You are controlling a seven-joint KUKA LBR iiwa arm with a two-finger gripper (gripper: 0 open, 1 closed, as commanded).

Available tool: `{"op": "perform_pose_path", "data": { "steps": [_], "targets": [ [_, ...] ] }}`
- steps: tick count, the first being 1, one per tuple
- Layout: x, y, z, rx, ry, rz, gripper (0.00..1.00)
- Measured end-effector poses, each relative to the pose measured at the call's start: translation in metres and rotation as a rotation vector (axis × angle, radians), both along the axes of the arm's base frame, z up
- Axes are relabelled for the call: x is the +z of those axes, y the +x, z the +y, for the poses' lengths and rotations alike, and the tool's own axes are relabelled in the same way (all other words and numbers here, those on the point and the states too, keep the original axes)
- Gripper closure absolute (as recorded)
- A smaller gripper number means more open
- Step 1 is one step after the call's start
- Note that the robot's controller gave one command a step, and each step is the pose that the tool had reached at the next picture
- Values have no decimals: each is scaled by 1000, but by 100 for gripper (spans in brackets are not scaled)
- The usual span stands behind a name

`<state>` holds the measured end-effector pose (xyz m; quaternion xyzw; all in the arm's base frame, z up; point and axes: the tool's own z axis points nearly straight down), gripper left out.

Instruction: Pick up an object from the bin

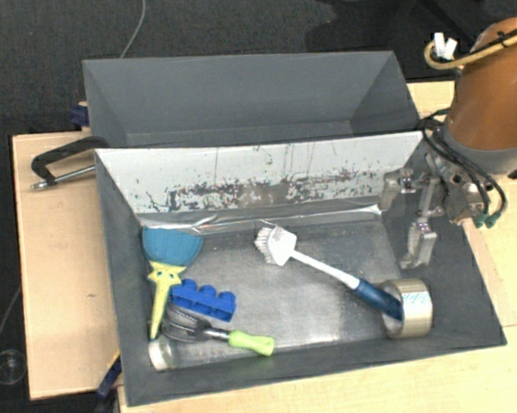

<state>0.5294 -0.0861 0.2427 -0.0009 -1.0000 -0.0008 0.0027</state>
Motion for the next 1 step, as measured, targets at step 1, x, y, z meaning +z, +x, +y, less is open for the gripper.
{"op": "perform_pose_path", "data": {
  "steps": [1],
  "targets": [
    [5,2,0,2,-1,-9,0]
  ]
}}
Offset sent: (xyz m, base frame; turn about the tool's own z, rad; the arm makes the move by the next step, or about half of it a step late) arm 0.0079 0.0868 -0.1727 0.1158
